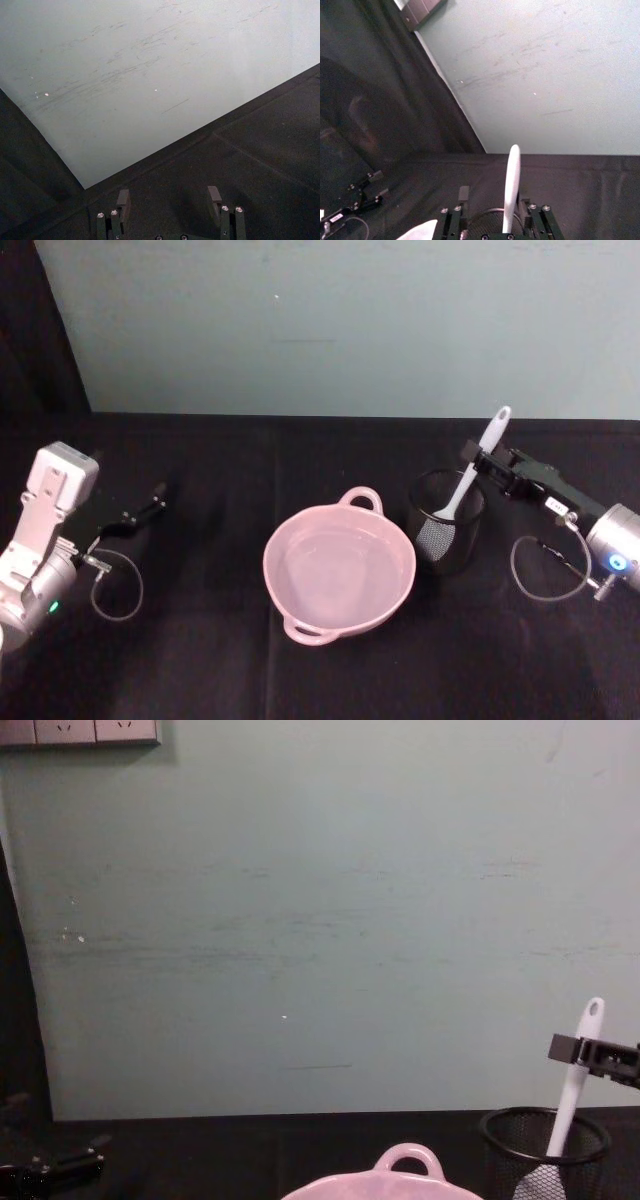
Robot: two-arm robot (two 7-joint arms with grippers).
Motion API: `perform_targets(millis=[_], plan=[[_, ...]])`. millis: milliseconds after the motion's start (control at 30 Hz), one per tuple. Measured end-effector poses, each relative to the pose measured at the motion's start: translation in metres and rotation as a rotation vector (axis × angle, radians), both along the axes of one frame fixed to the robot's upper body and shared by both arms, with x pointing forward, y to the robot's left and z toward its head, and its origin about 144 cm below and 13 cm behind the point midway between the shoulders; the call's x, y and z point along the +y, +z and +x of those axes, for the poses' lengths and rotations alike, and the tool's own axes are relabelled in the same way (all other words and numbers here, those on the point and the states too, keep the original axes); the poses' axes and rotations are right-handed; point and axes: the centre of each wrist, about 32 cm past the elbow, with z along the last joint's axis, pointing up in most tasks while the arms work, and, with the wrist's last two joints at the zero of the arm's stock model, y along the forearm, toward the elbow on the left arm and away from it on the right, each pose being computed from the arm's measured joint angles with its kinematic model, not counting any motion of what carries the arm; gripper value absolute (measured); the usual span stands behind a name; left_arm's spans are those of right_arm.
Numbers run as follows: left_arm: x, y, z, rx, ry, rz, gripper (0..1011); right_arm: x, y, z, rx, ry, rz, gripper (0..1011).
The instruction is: Use the one hand to pick up the spoon and stir the clear water in the bowl.
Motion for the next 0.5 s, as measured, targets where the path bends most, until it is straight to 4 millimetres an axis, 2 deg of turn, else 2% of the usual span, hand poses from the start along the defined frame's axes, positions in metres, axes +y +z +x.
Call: perform_targets(millis=[300, 500], plan=[[0.000, 0.000, 0.000, 0.000, 0.000, 0.000, 1005, -0.006, -0.009, -0.004, 0.047, -0.013, -0.023, 850], [0.000, 0.000, 0.000, 0.000, 0.000, 0.000, 1005, -0.007, -0.001, -0.015, 0.047, -0.032, -0.099, 1002]])
